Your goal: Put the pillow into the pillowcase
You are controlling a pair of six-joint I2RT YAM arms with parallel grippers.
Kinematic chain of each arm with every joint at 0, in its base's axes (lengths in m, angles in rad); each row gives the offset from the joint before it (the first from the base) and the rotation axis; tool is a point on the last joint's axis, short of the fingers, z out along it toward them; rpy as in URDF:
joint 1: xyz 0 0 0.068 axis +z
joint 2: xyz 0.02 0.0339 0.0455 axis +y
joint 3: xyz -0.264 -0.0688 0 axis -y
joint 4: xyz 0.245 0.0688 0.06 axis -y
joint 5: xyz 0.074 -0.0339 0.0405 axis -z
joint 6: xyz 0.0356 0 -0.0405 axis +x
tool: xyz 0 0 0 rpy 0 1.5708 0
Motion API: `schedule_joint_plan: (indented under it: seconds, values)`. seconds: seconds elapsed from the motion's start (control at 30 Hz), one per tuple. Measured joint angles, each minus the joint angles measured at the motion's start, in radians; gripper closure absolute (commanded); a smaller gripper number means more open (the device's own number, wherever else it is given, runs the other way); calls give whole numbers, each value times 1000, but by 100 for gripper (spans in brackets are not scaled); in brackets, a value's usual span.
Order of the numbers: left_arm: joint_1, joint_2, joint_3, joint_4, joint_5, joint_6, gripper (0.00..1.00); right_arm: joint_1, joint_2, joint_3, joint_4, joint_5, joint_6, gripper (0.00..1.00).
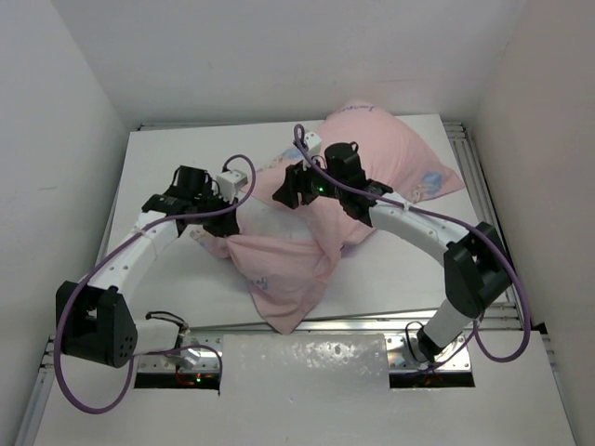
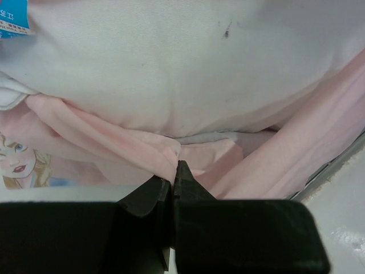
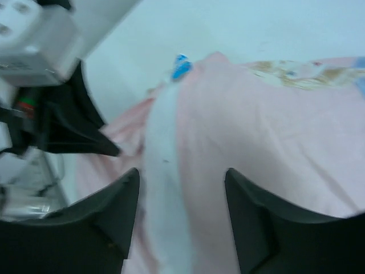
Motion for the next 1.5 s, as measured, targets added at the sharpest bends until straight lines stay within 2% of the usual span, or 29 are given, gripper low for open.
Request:
schedule_joint_plan:
  seconds: [0.03,0.07,0.1,0.13,0.2,0.23,0.33,0.43,0.53,0.63,0.67,0.77,0.87,1.0,1.1,1.23,1.33,1.5]
  values:
    - [0,0,0,0,-1,0,100,5,0,0,-12,29,-19,62]
    - [0,0,0,0,-2,0,100,11,3,2,-24,51,-42,66]
    - [0,0,0,-1,-3,0,100,20,8,12,-40,71,-53,65]
    - [0,0,0,-1,-5,-1,100,36,26,35,-57,87,-72,58]
    - [0,-1,0,-1,-14,-4,100,75,89,110,-66,100,-109,55]
    - [0,-3,0,-1,-21,-6,100,98,129,154,-61,103,-127,48]
    - [0,-11,0,0,-59,-18,100,149,257,294,-56,100,-150,40]
    - [15,-23,0,6,-125,-70,100,171,374,407,-61,100,-163,40]
    - [42,-26,0,14,-172,-115,100,164,447,436,-46,127,-179,41]
    - [68,-33,0,29,-173,-148,100,157,496,394,-6,160,-178,49]
    - [74,-35,0,32,-172,-159,100,157,504,369,19,170,-175,69]
    - [88,-35,0,34,-171,-192,100,155,505,284,110,209,-151,100]
    - [103,-35,0,49,-179,-229,100,155,490,217,189,243,-126,100]
    - [166,-32,0,85,-176,-259,100,159,394,37,311,269,-112,100]
    - [238,15,19,112,-141,-275,100,172,317,-98,395,285,-93,100]
    - [255,105,94,122,-58,-270,100,191,295,-172,471,311,-53,100]
    - [221,129,166,116,37,-211,100,194,300,-166,485,320,-29,100]
    - [50,129,286,68,158,-63,100,209,369,-56,417,336,-31,100]
